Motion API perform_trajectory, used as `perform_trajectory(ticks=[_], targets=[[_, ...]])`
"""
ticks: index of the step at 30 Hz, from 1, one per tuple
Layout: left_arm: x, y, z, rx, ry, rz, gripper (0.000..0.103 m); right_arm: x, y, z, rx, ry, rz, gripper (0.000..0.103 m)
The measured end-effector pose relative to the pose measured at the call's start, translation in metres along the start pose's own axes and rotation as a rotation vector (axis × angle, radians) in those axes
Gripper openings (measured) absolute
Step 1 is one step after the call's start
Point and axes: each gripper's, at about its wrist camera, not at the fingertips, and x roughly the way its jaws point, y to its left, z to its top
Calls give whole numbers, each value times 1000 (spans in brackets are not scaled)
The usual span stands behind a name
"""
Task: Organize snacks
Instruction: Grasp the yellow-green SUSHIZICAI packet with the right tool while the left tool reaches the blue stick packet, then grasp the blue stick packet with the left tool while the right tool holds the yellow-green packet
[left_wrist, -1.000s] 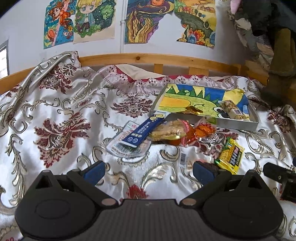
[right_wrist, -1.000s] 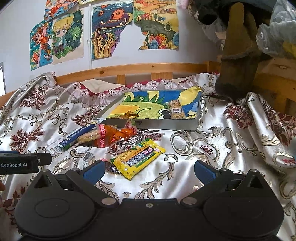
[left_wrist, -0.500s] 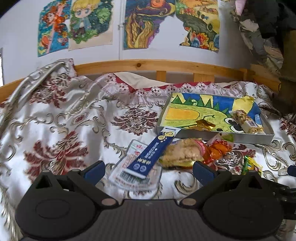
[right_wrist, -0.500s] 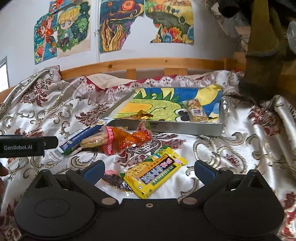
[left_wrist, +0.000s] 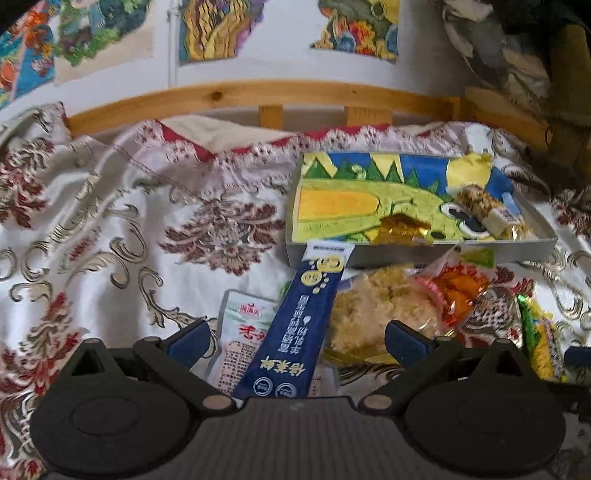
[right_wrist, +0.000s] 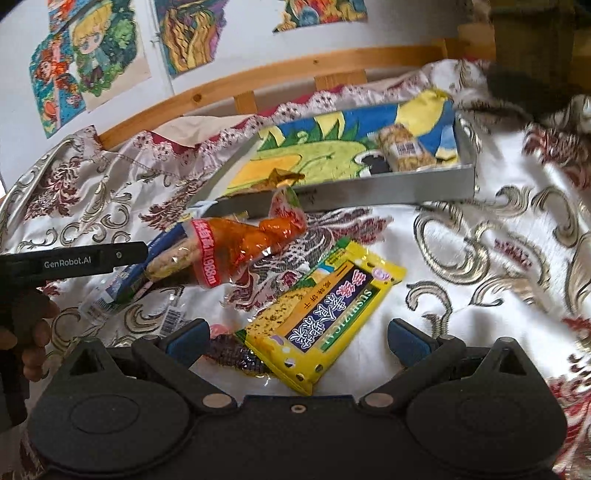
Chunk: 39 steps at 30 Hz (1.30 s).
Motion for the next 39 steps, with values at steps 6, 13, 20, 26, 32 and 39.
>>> perform_trajectory(ticks=[6,13,20,26,32,39], targets=[[12,15,0,-57,41,-74,98,13,-6,3,67,-12,21,101],[17,26,1,-88,64,-130,66,12,-8,1,66,-51,4,86],[19,22,2,-102,117,-128,47,11,-6,-2,39,-51,-13,73],[7,12,6,-114,139,-113,42,6,-4,-2,35,-29,-27,63],[-10,-10,2,-92,169,-81,42,-1,4,-3,-13,5,-28,61],[-33,-22,-8,-147,189,-90,42,-15,6,-9,-46,30,-34,57]])
